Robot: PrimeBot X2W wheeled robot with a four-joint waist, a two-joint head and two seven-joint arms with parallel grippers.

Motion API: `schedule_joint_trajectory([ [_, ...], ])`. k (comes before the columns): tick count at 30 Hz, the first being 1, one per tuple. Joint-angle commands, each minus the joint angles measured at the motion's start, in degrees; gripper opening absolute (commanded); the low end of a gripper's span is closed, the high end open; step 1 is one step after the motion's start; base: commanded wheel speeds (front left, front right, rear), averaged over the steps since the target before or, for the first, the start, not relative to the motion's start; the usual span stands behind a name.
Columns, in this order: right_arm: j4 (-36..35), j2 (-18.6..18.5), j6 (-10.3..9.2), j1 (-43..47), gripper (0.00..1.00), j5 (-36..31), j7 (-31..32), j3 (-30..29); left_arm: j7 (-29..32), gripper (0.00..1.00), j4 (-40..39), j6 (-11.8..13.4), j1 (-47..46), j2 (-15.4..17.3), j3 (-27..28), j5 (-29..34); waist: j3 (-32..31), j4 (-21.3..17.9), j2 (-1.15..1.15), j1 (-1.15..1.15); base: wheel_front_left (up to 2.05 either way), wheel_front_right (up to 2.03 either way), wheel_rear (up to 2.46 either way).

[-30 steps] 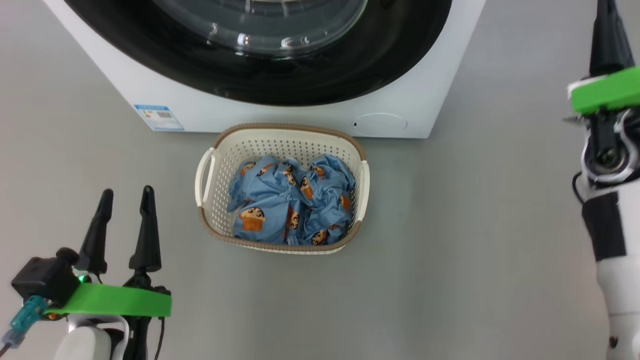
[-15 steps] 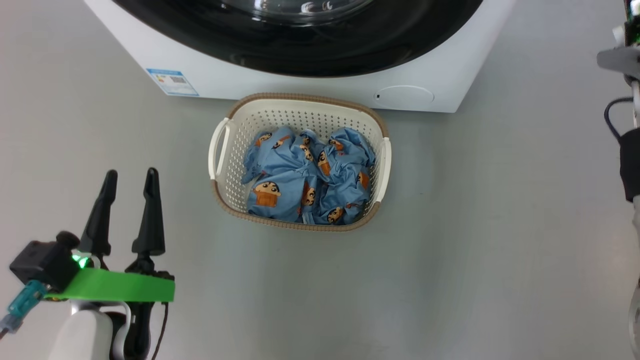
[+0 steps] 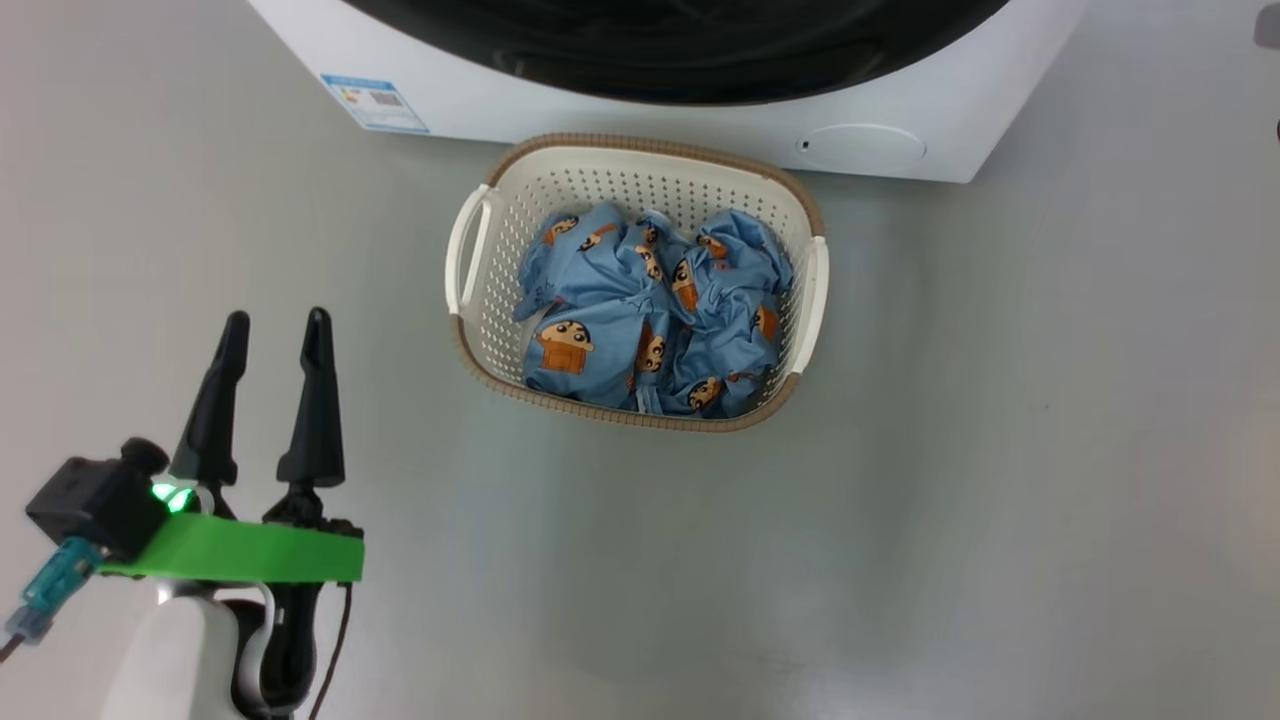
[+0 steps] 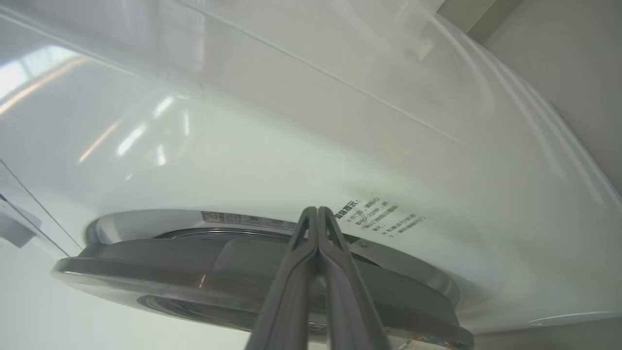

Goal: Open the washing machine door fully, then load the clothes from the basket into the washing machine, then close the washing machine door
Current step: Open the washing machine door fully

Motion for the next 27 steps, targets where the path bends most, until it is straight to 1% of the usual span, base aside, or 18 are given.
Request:
schedule_joint_trajectory([
  [1, -1.78, 1.02, 0.26, -1.82, 0.0, 0.76, 0.91, 0.8, -0.36, 1.0, -1.6, 0.04, -1.59, 1.53, 1.79, -0.47, 0.77, 0.66, 0.0, 0.0, 0.0, 0.0, 0.0],
  [6, -3.98, 1.47, 0.26, -3.6, 0.0, 3.24, 4.94, 2.73, -0.36, 1.0, -1.39, 0.04, -2.17, 1.17, 1.42, -0.78, 1.6, 1.39, 0.0, 0.0, 0.0, 0.0, 0.0],
  [10, -4.0, 1.12, 0.26, -5.32, 0.0, 3.02, 5.77, 4.05, -0.36, 1.0, -1.13, 0.04, -2.31, 0.93, 1.28, -0.96, 1.87, 1.99, 0.0, 0.0, 0.0, 0.0, 0.0],
  [20, -1.31, 1.5, 0.26, -9.05, 0.0, 1.45, 8.26, 8.05, -0.36, 1.0, -0.3, 0.04, -2.53, 0.14, 1.5, -1.03, 1.86, 2.88, 0.0, 0.0, 0.0, 0.0, 0.0],
  [27, 0.37, 2.78, 0.26, -8.68, 0.0, 0.75, 11.68, 11.93, -0.36, 1.0, 0.56, 0.03, -1.81, 0.01, 2.26, -0.76, 0.03, 2.31, 0.0, 0.0, 0.0, 0.0, 0.0],
])
